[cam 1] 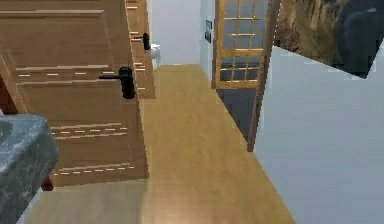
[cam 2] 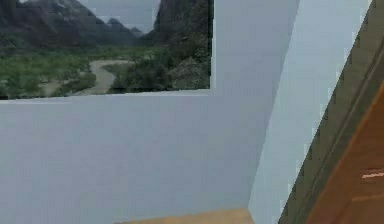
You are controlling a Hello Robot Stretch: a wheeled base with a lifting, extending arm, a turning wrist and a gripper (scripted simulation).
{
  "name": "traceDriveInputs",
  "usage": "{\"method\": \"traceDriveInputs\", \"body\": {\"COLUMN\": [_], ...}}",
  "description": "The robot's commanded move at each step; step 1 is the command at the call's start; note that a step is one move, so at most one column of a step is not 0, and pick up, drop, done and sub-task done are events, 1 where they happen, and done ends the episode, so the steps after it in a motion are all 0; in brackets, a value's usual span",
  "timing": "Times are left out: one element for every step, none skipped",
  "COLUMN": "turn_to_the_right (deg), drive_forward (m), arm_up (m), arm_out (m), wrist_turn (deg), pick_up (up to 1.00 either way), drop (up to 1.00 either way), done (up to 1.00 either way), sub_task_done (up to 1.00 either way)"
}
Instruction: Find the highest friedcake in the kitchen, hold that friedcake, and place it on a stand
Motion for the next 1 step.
{"method": "traceDriveInputs", "body": {"turn_to_the_right": [0.0], "drive_forward": [1.00], "arm_up": [0.00], "arm_out": [0.00], "wrist_turn": [0.0], "pick_up": [0.00], "drop": [0.00], "done": [0.00], "sub_task_done": [0.00]}}
